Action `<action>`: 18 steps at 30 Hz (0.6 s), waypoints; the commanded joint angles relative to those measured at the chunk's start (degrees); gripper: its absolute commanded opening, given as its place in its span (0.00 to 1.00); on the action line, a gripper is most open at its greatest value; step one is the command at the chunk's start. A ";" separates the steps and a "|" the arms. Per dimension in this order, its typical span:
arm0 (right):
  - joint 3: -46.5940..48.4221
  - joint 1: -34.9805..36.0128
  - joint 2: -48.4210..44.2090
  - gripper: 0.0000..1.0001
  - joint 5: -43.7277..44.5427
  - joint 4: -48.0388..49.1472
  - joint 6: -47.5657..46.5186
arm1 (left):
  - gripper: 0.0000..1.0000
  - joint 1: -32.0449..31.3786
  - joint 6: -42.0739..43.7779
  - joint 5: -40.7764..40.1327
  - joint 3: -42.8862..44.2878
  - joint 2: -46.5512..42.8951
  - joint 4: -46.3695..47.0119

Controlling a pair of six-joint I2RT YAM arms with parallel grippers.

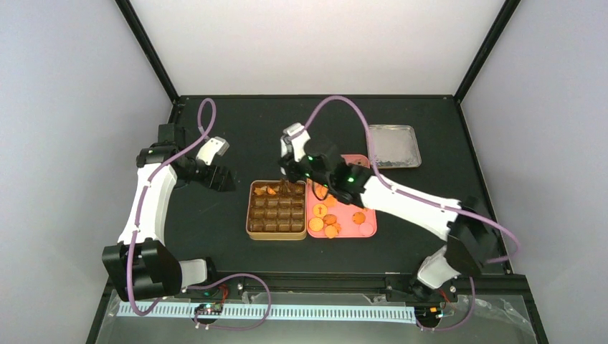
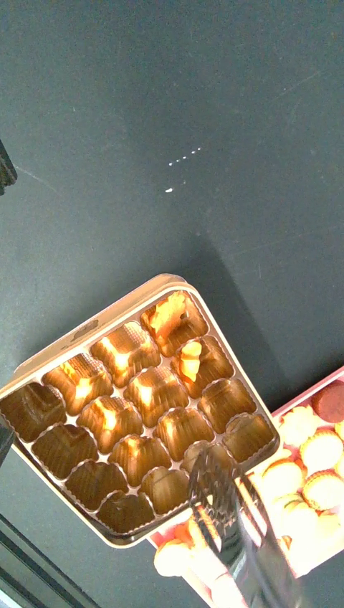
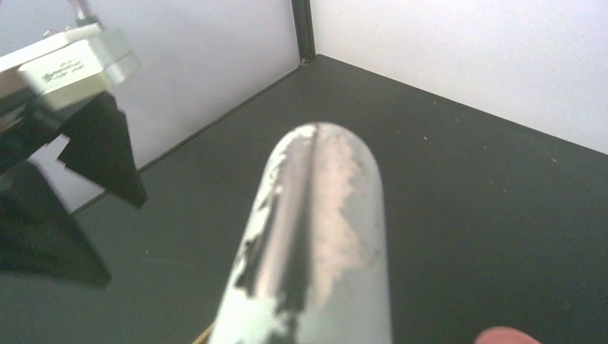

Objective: Pack the cookies
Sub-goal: Place the fake cookies in the empty pocket of the box, then pick up the fake cookies from the plate.

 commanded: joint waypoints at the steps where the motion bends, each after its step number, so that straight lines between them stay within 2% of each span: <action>1: -8.10 0.10 -10.64 0.25 3.04 -0.27 -1.11 | 0.88 0.57 0.85 1.34 2.89 -0.15 -1.52; 10: -21.04 0.10 -28.64 0.25 8.18 -7.04 -0.03 | 0.88 0.59 0.70 1.74 4.26 0.29 -1.97; 18: -26.37 0.11 -33.59 0.27 6.75 -9.48 2.32 | 0.88 0.59 0.51 1.85 4.61 0.76 -2.15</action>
